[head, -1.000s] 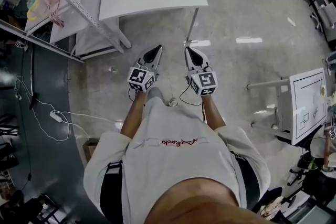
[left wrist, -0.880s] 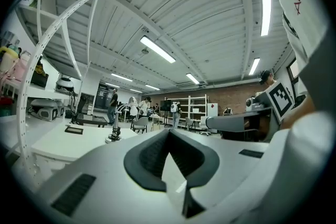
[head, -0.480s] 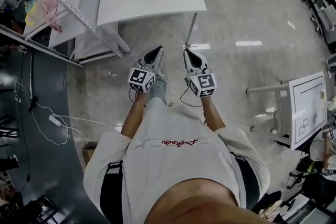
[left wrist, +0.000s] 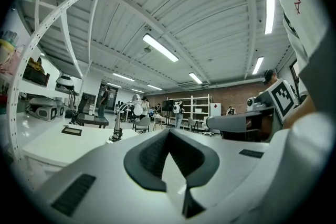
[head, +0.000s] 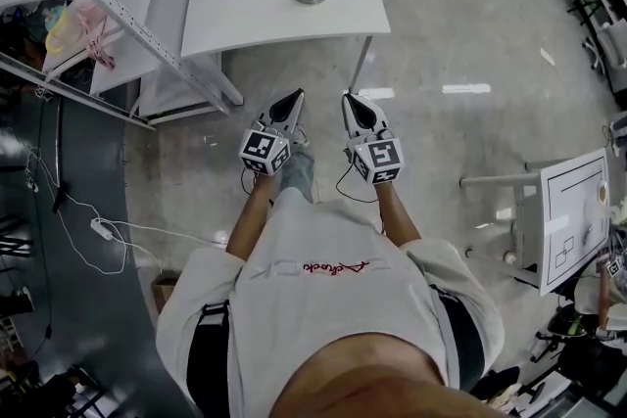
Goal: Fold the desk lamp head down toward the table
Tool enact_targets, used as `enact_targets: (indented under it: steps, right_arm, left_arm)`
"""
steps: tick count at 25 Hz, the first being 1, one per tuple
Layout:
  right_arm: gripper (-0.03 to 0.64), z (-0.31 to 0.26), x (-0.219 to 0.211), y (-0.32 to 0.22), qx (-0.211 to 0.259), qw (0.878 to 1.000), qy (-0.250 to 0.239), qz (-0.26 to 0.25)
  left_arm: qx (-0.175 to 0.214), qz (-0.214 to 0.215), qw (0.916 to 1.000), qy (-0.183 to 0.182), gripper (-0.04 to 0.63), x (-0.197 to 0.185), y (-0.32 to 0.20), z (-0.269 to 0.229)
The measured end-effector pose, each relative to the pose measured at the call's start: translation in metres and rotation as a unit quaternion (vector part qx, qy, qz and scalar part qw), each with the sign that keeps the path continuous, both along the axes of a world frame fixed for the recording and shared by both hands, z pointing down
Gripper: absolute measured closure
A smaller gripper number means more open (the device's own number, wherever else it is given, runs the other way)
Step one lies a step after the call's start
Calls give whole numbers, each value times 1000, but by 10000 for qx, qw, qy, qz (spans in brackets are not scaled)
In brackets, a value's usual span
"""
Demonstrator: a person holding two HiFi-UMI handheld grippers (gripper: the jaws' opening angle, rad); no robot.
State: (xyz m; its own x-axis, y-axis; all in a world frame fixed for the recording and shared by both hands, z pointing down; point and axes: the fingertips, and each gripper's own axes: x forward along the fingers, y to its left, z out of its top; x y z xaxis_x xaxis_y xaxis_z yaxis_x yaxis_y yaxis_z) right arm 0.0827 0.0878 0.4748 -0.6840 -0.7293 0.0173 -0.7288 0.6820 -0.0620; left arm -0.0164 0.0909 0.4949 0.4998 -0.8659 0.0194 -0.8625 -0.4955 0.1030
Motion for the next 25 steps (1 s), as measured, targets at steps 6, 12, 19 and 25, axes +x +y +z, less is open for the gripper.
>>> enact_targets:
  steps: [6,12,19,25]
  right_arm:
    - [609,6,-11,-30,-43,10000,45,-45]
    - [609,8,-23,-76,-77,9999,76,12]
    - [609,5,-44,-133,-126,9999,67,1]
    - [609,0,-70,-177,-162,9998,63,-66]
  left_arm:
    - [-52,-7,10000,29,569,-9,-31,7]
    - [-117,70,9999,44,569,-21,-77,12]
    - [-129,62,9999,54,569,-41,-135,8]
    - [-165,33,9998,74,569,-63,-183,2]
